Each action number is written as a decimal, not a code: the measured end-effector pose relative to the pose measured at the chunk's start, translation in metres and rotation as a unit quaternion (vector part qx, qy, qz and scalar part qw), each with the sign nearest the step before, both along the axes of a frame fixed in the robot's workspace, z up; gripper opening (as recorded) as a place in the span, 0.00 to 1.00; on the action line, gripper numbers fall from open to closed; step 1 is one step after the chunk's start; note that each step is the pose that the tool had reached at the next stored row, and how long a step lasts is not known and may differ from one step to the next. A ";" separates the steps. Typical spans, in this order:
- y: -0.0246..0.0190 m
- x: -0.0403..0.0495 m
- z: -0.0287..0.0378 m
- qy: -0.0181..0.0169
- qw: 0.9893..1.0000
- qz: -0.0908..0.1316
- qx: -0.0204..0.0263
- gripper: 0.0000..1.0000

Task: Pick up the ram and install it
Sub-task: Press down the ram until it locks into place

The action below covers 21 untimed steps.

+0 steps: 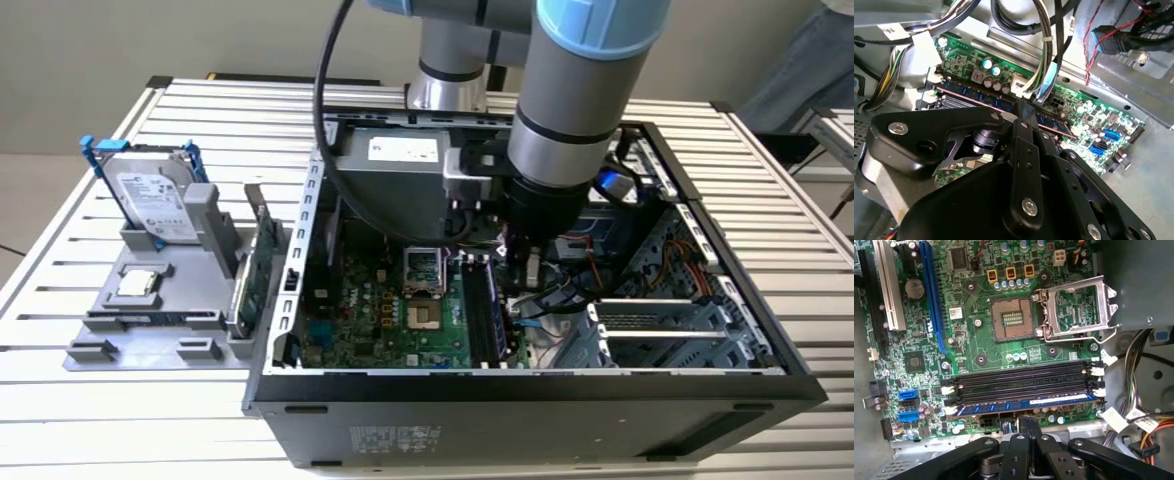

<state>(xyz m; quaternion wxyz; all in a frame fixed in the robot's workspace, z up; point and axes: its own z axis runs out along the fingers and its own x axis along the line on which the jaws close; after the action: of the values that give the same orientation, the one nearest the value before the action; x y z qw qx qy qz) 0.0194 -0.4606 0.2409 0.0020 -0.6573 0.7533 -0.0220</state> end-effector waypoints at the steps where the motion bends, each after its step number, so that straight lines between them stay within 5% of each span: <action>1: 0.0002 -0.0003 -0.0001 0.000 1.000 0.003 0.000 0.00; 13: 0.0050 -0.0056 -0.0013 0.001 1.000 0.020 0.000 0.00; 21: 0.0071 -0.0078 -0.0098 0.002 1.000 0.022 0.000 0.00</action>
<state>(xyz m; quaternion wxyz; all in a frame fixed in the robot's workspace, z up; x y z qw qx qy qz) 0.0116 -0.4535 0.2311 0.0010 -0.6737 0.7387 -0.0206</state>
